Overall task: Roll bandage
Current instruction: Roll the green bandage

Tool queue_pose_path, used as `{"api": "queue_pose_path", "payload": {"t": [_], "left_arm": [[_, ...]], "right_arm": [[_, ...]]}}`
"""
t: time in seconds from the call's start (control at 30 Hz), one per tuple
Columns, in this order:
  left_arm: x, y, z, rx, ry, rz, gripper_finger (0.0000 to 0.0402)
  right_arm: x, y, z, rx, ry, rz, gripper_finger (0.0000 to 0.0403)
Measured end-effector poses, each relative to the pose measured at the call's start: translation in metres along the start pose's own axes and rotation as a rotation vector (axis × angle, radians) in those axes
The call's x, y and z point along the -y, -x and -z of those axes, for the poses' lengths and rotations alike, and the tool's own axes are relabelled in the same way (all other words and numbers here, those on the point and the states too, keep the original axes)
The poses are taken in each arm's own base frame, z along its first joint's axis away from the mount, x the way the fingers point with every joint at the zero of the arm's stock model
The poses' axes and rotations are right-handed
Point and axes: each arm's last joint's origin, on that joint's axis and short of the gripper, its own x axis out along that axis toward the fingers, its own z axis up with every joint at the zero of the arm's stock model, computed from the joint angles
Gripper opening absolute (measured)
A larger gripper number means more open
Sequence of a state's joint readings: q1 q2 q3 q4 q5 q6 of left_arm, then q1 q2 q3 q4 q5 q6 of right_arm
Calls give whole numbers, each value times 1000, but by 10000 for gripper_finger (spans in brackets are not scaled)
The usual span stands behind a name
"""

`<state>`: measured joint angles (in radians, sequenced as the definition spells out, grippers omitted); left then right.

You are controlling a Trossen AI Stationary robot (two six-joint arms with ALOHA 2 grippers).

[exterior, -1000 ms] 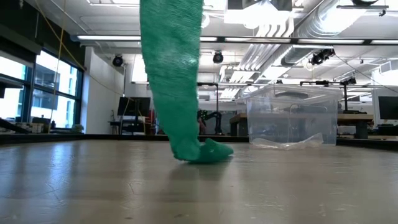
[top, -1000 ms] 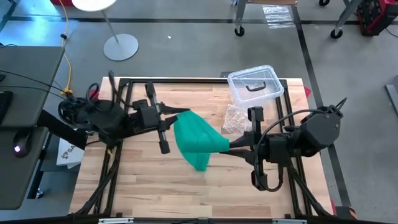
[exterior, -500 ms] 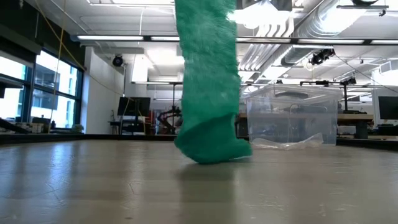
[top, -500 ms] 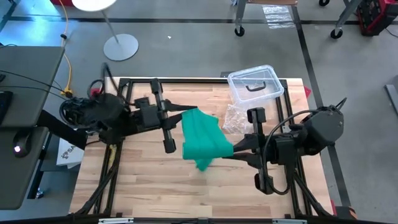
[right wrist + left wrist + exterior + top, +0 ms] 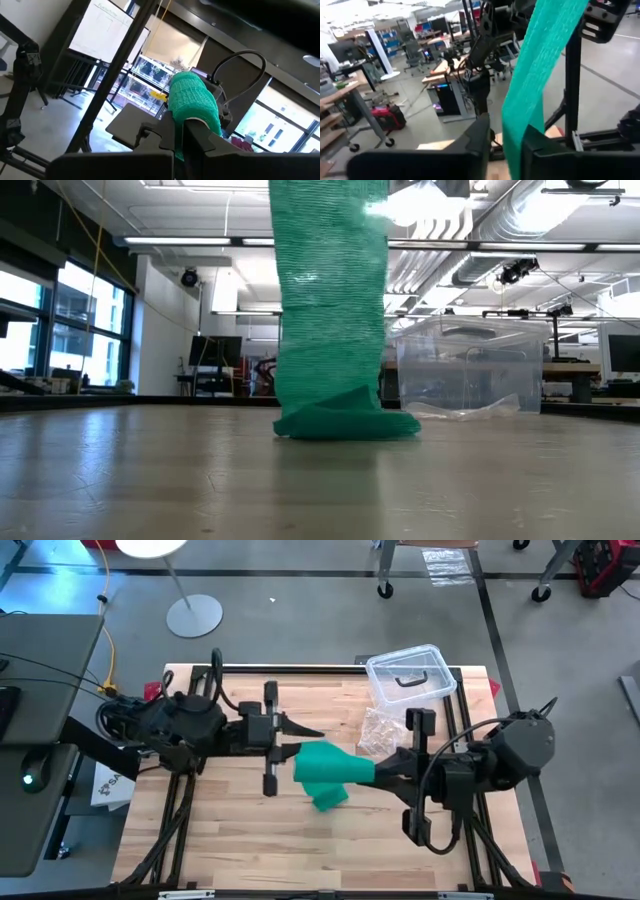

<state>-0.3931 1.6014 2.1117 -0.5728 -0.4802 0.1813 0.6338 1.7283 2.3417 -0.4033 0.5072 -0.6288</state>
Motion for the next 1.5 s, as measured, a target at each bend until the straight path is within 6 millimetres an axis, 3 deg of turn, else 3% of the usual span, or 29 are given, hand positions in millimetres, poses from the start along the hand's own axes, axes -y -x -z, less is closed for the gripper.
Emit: {"api": "queue_pose_path", "payload": {"t": [0.27, 0.53, 0.83, 0.97, 1.27, 1.37, 1.5], "left_arm": [[-6, 21, -11, 55, 52, 60, 154], [6, 18, -8, 35, 12, 95, 195], [-1, 25, -13, 75, -3, 85, 257], [3, 32, -27, 193, -47, 67, 258], [26, 18, -36, 298, -208, -87, 242], [28, 17, -37, 306, -256, -114, 219], [27, 18, -39, 335, -255, -124, 156]], "right_arm": [[-1, 0, 1, -10, -13, -8, 0], [0, 1, 1, -10, -19, -8, 1], [0, 1, 1, -16, -39, -3, 2], [-1, 1, 2, -25, -65, -9, 2], [-1, 1, 2, -28, -63, -11, 2], [-1, 1, 2, -30, -66, -8, 2], [-1, 1, 3, -32, -66, -5, 3]]}}
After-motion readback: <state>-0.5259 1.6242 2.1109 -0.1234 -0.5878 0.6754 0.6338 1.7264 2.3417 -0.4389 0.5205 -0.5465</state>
